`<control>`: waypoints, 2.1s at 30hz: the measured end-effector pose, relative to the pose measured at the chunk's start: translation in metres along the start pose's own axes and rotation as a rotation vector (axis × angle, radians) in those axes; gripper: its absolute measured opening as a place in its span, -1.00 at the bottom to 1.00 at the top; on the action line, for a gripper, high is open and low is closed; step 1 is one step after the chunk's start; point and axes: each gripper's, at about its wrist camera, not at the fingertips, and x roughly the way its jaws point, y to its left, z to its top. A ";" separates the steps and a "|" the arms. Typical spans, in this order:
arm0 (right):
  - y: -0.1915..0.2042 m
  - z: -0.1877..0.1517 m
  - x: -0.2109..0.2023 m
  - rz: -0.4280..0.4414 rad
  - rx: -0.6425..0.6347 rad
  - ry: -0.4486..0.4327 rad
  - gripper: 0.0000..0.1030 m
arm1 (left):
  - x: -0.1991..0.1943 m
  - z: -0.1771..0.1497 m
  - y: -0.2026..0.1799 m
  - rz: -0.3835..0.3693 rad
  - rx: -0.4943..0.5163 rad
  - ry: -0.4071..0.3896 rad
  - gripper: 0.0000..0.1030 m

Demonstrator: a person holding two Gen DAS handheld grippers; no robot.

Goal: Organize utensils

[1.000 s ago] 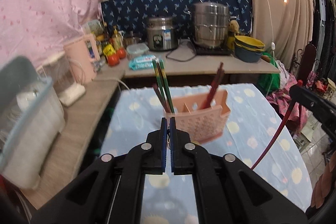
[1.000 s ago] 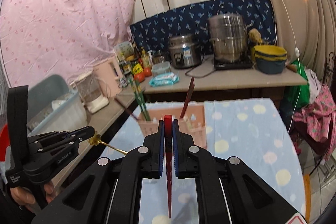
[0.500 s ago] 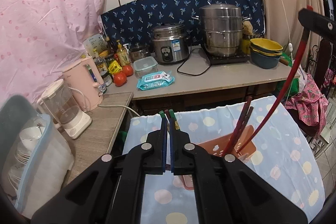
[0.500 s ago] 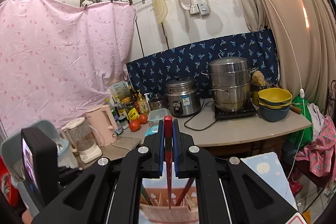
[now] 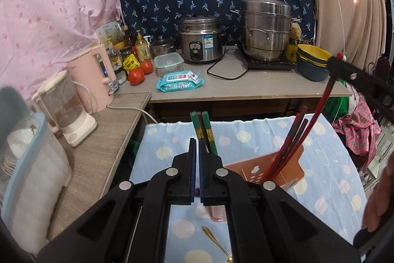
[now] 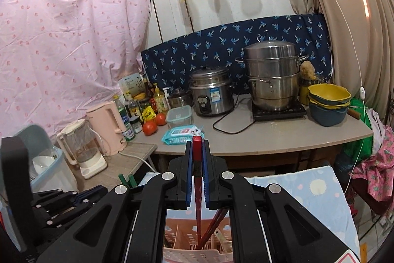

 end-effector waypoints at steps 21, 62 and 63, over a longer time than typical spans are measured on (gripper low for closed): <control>0.001 0.019 -0.051 0.036 0.012 -0.085 -0.87 | -0.019 -0.139 0.013 -0.106 -0.096 0.213 -0.87; -0.008 -0.044 -0.031 0.033 0.029 0.047 -0.86 | 0.052 -0.230 -0.023 -0.304 -0.265 0.489 -1.00; -0.008 -0.045 -0.032 0.034 0.031 0.047 -0.86 | 0.049 -0.229 -0.022 -0.316 -0.270 0.482 -0.98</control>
